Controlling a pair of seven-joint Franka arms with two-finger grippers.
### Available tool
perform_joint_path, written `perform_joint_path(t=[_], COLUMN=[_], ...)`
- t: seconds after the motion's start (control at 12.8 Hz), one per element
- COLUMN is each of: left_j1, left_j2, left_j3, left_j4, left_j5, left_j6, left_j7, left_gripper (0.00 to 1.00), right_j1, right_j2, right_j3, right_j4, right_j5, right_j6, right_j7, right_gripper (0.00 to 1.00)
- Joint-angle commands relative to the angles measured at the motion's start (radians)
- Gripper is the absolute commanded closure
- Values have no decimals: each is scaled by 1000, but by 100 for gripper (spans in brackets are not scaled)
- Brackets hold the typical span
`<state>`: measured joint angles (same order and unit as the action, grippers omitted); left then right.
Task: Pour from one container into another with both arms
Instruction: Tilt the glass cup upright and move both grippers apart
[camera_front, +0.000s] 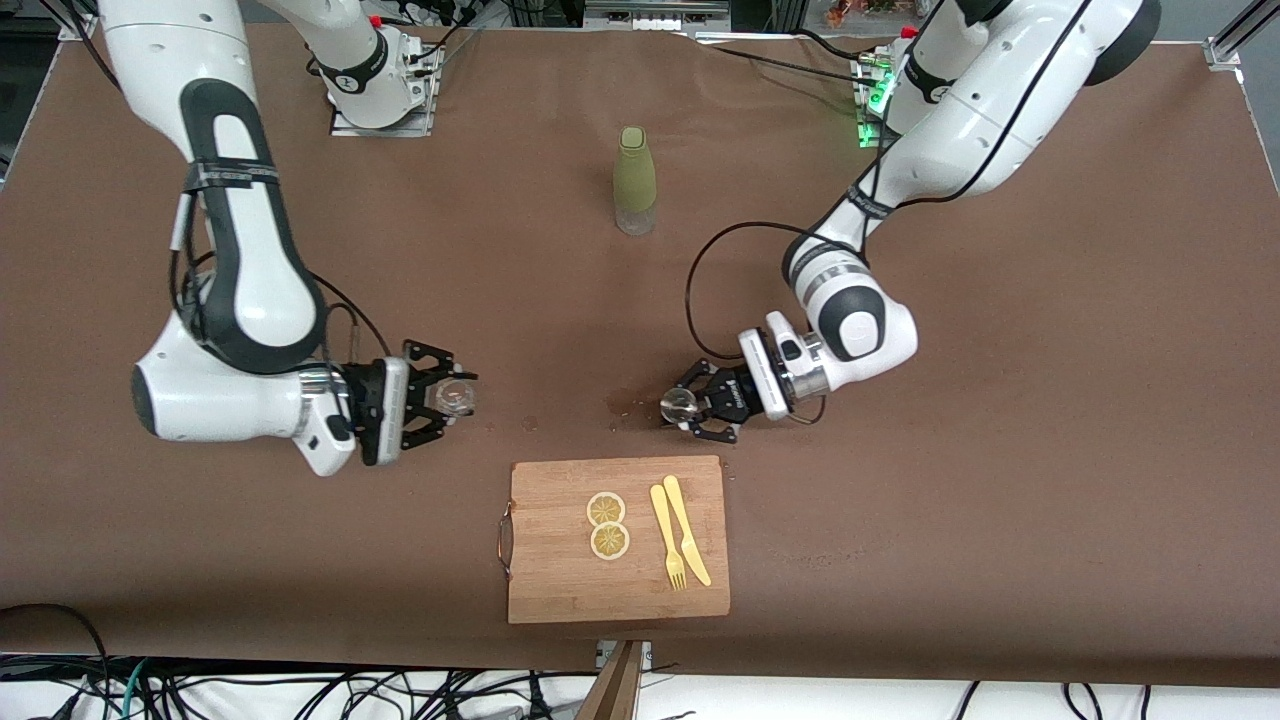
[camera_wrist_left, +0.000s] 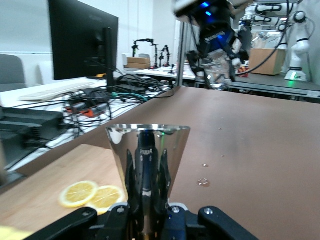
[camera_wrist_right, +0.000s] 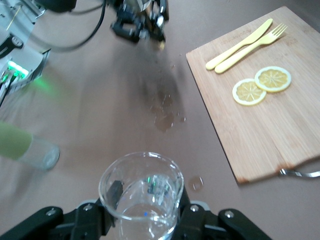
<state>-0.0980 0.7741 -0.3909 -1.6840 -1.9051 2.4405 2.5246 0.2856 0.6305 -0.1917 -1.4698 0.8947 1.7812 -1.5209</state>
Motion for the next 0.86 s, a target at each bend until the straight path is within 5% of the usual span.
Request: perform_joint_path(t=[0.0,0.31,0.78], left_j1=[72,219,345], left_j2=[-114,-173,-188], left_j3=[0,10,205], left_j4=[-129,-200,-209], left_j5=[43,249,472], left_j6=[-66,-242,-607], left_j7=[0,-61,-150], left_gripper=[100,100,100], right_j1=[-89,-227,-351], right_j2=[-75,-54,70], right_j3=[20,20,20], right_j4=[-128,-178,-175], right_j5=[24,32,75], right_j6=[-43,-104,-125], right_j7=[-190,-480,-830], right_gripper=[63,63,63])
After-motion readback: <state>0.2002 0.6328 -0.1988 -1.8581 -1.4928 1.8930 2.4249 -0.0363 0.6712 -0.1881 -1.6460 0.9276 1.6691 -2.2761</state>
